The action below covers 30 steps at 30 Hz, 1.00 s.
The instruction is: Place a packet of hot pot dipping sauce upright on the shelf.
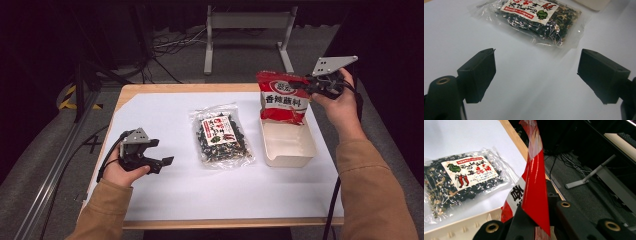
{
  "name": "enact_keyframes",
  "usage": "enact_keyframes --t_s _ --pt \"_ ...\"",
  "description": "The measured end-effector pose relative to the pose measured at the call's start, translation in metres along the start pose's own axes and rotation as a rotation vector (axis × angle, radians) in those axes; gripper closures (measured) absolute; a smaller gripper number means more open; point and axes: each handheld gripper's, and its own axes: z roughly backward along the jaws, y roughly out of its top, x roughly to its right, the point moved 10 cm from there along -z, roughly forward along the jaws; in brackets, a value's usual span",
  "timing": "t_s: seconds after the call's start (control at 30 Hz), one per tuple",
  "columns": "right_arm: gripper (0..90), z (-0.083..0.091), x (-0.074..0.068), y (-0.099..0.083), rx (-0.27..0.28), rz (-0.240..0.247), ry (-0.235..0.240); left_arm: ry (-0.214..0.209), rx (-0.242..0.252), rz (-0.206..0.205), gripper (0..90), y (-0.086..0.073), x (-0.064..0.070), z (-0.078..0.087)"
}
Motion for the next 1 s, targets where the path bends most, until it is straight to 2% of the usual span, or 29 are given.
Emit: enact_keyframes --t_s 0.17,0.37,0.6,0.83,1.0 --pt "89.1 -0.004 0.001 -0.004 -0.004 -0.005 0.005 -0.003 -0.003 0.004 15.5 -0.001 0.000 -0.001" --pt "88.9 -0.012 -0.009 -0.003 0.007 0.009 0.041 -0.003 -0.005 0.008 15.3 -0.002 0.000 -0.002" --pt "88.7 -0.019 -0.017 -0.004 0.016 0.002 0.073 -0.008 -0.014 0.009 13.6 -0.003 0.000 -0.003" --pt "88.0 -0.022 -0.018 -0.012 0.017 -0.038 0.067 -0.007 -0.019 0.002 11.5 -0.004 0.000 -0.004" --pt "88.0 -0.016 -0.011 -0.024 -0.012 -0.093 0.031 -0.012 -0.029 0.004 11.2 -0.005 0.001 -0.006"
